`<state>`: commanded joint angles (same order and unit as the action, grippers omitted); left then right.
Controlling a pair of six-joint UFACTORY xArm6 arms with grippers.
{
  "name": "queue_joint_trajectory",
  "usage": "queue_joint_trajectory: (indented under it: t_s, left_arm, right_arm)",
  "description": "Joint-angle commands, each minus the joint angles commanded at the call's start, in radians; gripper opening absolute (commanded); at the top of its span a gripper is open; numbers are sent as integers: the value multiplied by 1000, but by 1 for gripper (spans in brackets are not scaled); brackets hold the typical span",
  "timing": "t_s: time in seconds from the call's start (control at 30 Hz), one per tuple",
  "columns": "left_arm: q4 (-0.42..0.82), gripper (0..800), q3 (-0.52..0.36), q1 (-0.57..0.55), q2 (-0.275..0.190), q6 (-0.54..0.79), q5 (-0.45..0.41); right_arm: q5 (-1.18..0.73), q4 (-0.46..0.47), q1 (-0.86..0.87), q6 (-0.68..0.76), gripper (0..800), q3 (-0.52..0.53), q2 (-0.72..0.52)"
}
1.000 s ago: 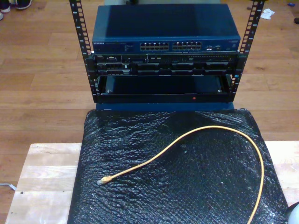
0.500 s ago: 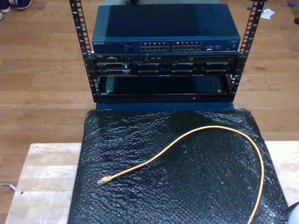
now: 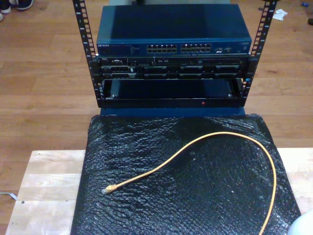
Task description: Grab the cable and plug it in
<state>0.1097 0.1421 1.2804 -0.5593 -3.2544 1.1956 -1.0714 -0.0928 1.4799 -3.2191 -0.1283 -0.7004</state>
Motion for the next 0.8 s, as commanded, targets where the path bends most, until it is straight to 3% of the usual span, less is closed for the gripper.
queue_joint_trajectory:
  t_s: [0.23, 0.57, 0.8]
  left_arm:
    - [2, 800, 35, 0, -3, 0, 49]
    - [-15, 800, 189, -11, 3, -9, 258]
    - [-68, 800, 247, -44, 3, -21, 310]
  right_arm:
    - [-147, -6, -2, 95, 800, -123, 2]
    - [-325, -17, -14, 270, 800, -304, 38]
    - [-358, -103, -98, 373, 800, -393, 80]
